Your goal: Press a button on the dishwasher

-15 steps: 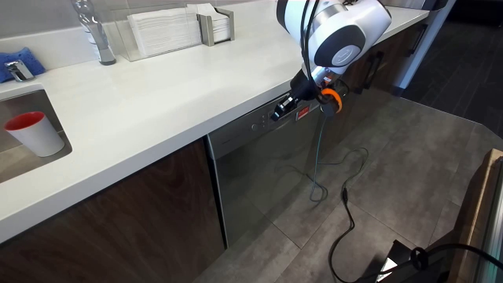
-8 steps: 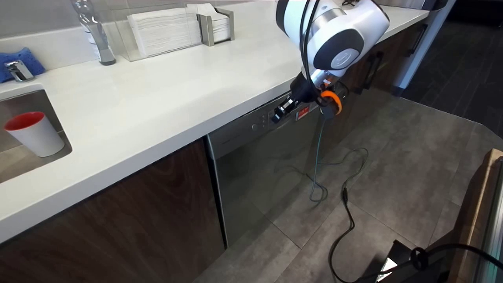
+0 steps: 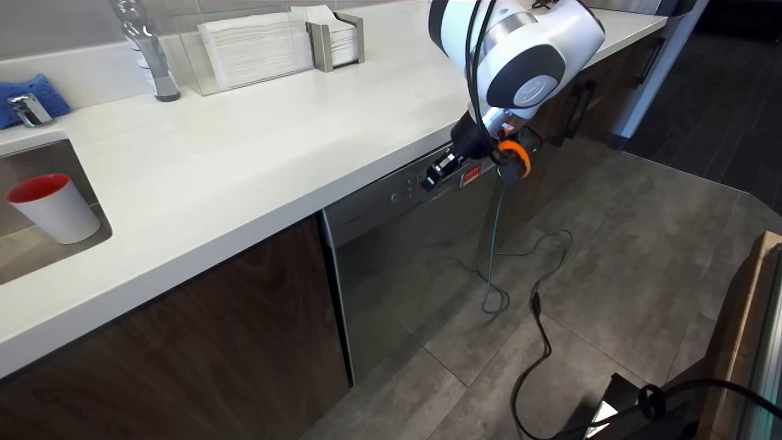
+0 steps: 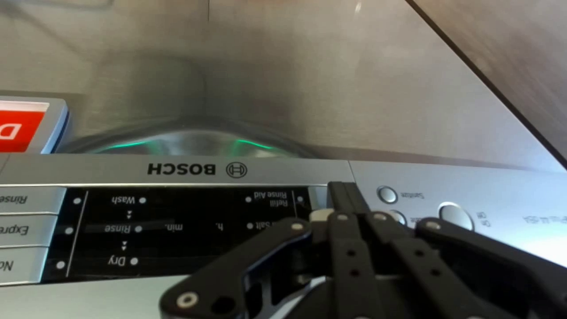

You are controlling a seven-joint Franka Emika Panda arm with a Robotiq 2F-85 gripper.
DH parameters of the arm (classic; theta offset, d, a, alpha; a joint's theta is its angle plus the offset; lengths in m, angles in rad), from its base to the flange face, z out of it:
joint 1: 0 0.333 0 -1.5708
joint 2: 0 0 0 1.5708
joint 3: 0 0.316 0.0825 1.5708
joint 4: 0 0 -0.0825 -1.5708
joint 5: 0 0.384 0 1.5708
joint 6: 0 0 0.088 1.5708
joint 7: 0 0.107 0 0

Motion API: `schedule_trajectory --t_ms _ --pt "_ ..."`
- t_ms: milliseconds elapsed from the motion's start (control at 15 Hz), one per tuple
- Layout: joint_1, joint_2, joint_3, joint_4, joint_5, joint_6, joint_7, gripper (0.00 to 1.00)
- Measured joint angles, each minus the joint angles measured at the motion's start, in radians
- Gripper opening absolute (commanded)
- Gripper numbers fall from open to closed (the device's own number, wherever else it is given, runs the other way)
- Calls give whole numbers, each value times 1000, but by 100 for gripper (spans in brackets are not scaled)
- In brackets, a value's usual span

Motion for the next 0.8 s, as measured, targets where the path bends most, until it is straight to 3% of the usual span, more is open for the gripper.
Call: schedule_trajectory --t_ms 800 --pt "3 0 -14 1 77 -23 -96 0"
